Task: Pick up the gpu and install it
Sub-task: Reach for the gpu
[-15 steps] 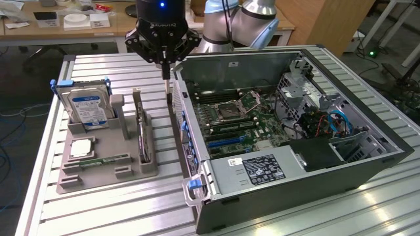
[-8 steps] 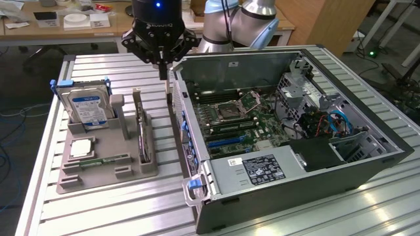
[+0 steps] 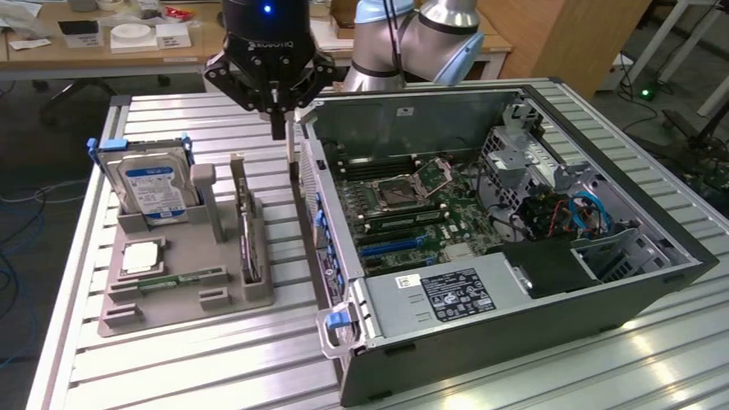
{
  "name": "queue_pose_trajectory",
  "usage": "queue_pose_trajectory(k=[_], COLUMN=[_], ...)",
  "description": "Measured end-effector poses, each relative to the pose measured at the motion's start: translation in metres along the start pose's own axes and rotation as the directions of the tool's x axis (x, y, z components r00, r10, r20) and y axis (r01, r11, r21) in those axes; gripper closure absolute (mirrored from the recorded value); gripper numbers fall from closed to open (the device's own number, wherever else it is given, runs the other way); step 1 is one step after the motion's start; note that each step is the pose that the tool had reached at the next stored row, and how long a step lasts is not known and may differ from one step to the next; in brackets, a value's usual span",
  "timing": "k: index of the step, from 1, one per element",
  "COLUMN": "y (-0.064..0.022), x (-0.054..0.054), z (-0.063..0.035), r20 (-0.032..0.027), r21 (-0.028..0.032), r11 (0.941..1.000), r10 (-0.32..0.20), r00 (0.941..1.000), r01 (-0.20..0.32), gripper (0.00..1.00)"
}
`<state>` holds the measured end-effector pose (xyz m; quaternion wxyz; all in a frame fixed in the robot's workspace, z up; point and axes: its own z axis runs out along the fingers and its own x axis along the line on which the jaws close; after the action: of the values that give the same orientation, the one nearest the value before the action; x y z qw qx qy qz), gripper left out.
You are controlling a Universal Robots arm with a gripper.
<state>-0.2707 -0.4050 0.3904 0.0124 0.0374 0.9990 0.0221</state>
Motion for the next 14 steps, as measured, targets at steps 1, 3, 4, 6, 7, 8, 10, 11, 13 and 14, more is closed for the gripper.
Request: queue_pose_trajectory(k=[1,3,4,6,7,8,10,11,13,14], y=[-0.0002,-0.0005,-0.0007,-0.0010,-0.0012,-0.0014,-0.0017,-0.0019,-0.0021,-0.0023], x=[0.0007,0.0021,0.0027,0.0041,0.0049,0.0056,0.0070,0.0077,0.0094,0.0102], z=[0.0000,0.0000,0.0000,0.0000,0.0000,0.0000,0.0000,0.0001,0.0000,0.0000], r20=[0.0000,0.0000,0.0000,0.0000,0.0000,0.0000,0.0000,0.0001,0.0000,0.0000], r21=[-0.0001,0.0000,-0.0001,0.0000,0.0000,0.0000,0.0000,-0.0001,0.0000,0.0000], r11=[1.0000,1.0000,1.0000,1.0000,1.0000,1.0000,1.0000,1.0000,1.0000,1.0000], r10=[0.000,0.000,0.000,0.000,0.000,0.000,0.000,0.000,0.000,0.000], r00=[1.0000,1.0000,1.0000,1.0000,1.0000,1.0000,1.0000,1.0000,1.0000,1.0000], r01=[0.000,0.000,0.000,0.000,0.000,0.000,0.000,0.000,0.000,0.000], gripper=[0.90,0.90,0.90,0.90,0.90,0.90,0.90,0.90,0.90,0.90])
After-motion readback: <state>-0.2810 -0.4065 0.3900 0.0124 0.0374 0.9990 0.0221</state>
